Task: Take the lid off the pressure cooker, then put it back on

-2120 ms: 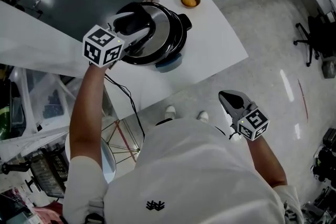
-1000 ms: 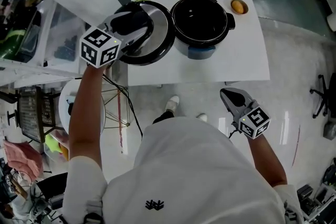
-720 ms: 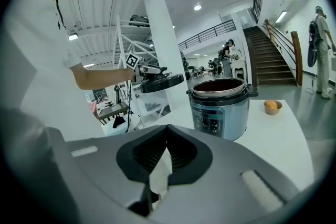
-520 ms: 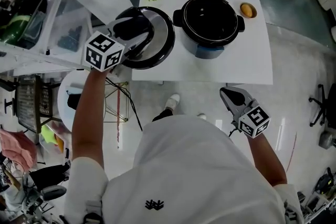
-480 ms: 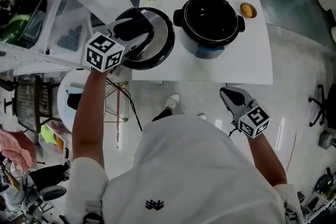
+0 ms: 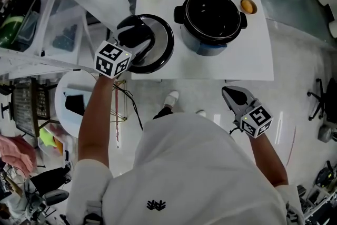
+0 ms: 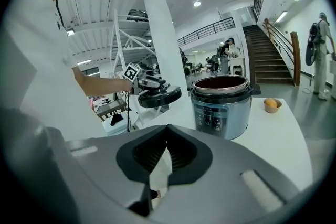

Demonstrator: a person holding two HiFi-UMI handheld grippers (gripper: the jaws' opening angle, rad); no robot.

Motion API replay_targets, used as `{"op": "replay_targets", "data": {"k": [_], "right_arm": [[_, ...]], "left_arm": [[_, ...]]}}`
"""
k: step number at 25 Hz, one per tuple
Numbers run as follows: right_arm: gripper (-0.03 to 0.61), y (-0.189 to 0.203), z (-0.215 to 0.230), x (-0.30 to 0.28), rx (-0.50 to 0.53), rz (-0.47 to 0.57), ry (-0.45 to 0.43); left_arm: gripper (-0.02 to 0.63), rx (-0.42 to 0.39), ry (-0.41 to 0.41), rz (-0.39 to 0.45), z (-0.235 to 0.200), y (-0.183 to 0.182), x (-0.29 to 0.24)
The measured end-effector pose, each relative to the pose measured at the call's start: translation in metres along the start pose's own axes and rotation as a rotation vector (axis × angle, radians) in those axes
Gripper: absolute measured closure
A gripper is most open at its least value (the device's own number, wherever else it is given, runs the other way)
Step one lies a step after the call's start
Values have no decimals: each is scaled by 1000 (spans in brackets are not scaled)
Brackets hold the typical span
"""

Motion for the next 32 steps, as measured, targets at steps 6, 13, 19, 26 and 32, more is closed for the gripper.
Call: {"op": "replay_targets", "data": {"k": [6,13,19,26,32], "right_arm": [[566,0,-4,-2,-6,-20,34],[566,-2,-8,2,-18,-44,84],[566,6,-11,5,-41,-54,126],[566,7,-15,1,-60,-71,151],[566,12,-17,1,-80,-78,176]], "left_arm": [[325,15,9,-31,2,34,-25],[325,55,-3,-46,2,70,-54],[325,61,-6,-68,5,93,-75],[325,52,-9,-87,6,108,-93],[325,42,-23,-88,5,118,-102]]}}
Point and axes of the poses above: the fingertips, and each gripper's own axes: x backward along the fingers, z to its right, y out of its underside, the point moved 9 cm from there along x, backward along the fingers, and after that the axes turned 2 degrees about y, right-handed, at the moved point
